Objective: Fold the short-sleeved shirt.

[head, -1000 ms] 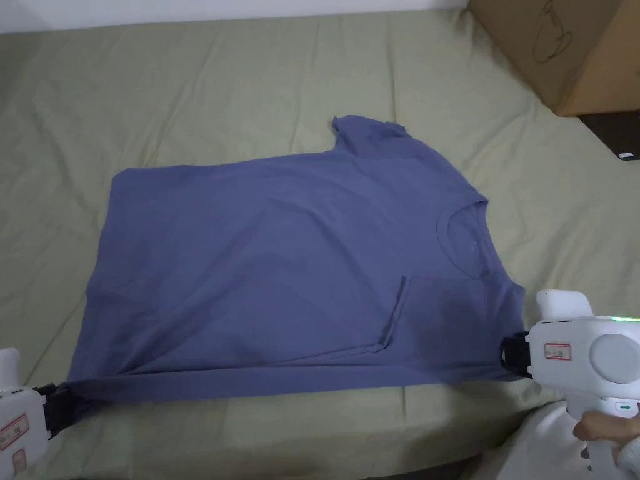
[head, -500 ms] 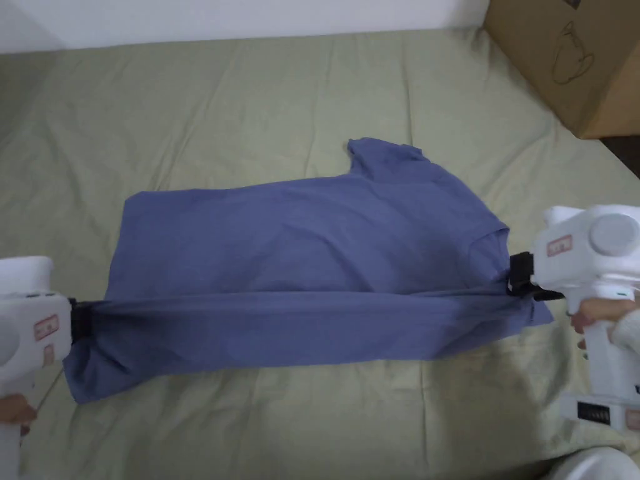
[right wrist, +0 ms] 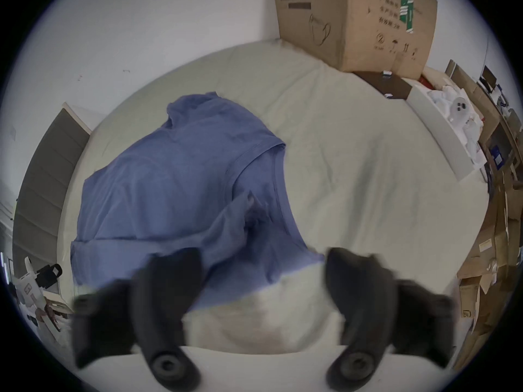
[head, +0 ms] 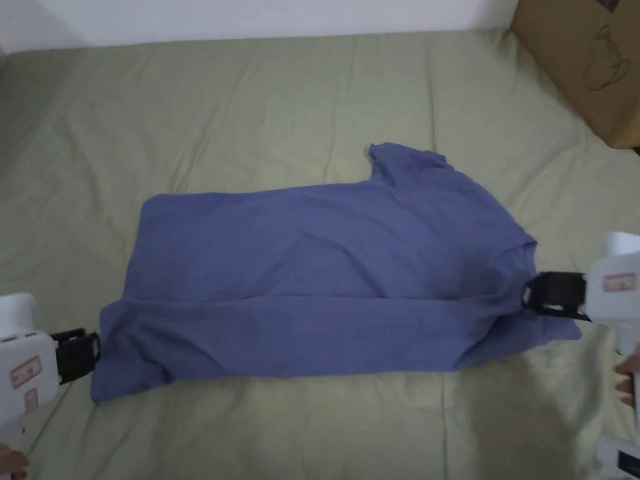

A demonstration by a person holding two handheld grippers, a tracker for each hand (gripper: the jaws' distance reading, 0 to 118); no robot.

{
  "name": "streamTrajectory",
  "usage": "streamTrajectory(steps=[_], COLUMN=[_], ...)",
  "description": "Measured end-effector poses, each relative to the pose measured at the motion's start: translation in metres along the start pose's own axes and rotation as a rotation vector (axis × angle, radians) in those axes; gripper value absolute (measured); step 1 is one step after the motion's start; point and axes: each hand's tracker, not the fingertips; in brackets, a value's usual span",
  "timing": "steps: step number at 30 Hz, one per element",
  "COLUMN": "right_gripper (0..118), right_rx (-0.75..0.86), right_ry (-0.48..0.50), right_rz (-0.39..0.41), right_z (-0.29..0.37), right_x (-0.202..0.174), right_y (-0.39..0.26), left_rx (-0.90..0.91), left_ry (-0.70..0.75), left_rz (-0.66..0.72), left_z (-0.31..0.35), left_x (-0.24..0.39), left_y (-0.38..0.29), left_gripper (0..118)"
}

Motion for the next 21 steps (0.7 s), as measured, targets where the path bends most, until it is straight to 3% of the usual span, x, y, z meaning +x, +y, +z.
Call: streamTrajectory(steps=[1, 2, 4, 7, 8, 9, 11, 12, 13, 15, 16, 17, 19, 20, 21], right_gripper=[16, 0, 0, 0, 0, 0, 0, 0, 0, 0, 0, 0, 0, 7, 28], right_rx=[0.003, 0.016, -0.014, -0.050, -0.065, -0.070, -0.080, -0.083, -0.080, -0.076, -0.073, -0.070, -0.063, -0.061, -0.064], right_ry=[-0.002, -0.001, 0.035, 0.028, 0.014, 0.006, 0.022, 0.045, 0.057, 0.053, 0.048, 0.039, 0.035, 0.035, 0.036], right_rz=[-0.006, -0.026, -0.107, -0.102, -0.095, -0.095, -0.135, -0.169, -0.193, -0.186, -0.181, -0.171, -0.161, -0.164, -0.169], right_z=[0.009, 0.014, 0.020, 0.017, 0.016, 0.014, 0.014, 0.014, 0.015, 0.014, 0.013, 0.012, 0.008, 0.005, -0.002], right_x=[0.003, 0.007, 0.017, 0.022, 0.023, 0.023, 0.027, 0.029, 0.031, 0.031, 0.030, 0.029, 0.030, 0.030, 0.034], right_y=[-0.010, -0.019, -0.039, -0.060, -0.065, -0.070, -0.075, -0.077, -0.079, -0.080, -0.080, -0.080, -0.077, -0.073, -0.069], left_rx=[-0.007, -0.016, -0.046, -0.068, -0.071, -0.079, -0.082, -0.095, -0.104, -0.082, -0.097, -0.127, -0.172, -0.117, -0.108], left_ry=[-0.032, -0.052, -0.089, -0.081, -0.069, -0.057, -0.053, -0.055, -0.061, -0.090, -0.082, -0.073, 0.098, 0.025, 0.062], left_rz=[0.033, 0.065, 0.120, 0.099, 0.085, 0.073, 0.082, 0.098, 0.127, 0.169, 0.192, 0.210, 0.125, 0.081, 0.033], left_z=[0.006, 0.010, 0.016, 0.008, 0.003, -0.003, -0.014, -0.022, -0.033, -0.047, -0.056, -0.063, -0.074, -0.068, -0.061], left_x=[-0.004, -0.007, -0.011, -0.008, -0.006, -0.004, -0.003, -0.002, -0.006, -0.007, -0.008, -0.004, 0.008, 0.013, 0.023], left_y=[-0.008, -0.015, -0.031, -0.044, -0.045, -0.042, -0.035, -0.031, -0.028, -0.024, -0.023, -0.024, -0.032, -0.035, -0.034], left_gripper=[4, 4, 3, 4, 12, 32, 94, 108, 110, 86, 58, 48, 38, 36, 33])
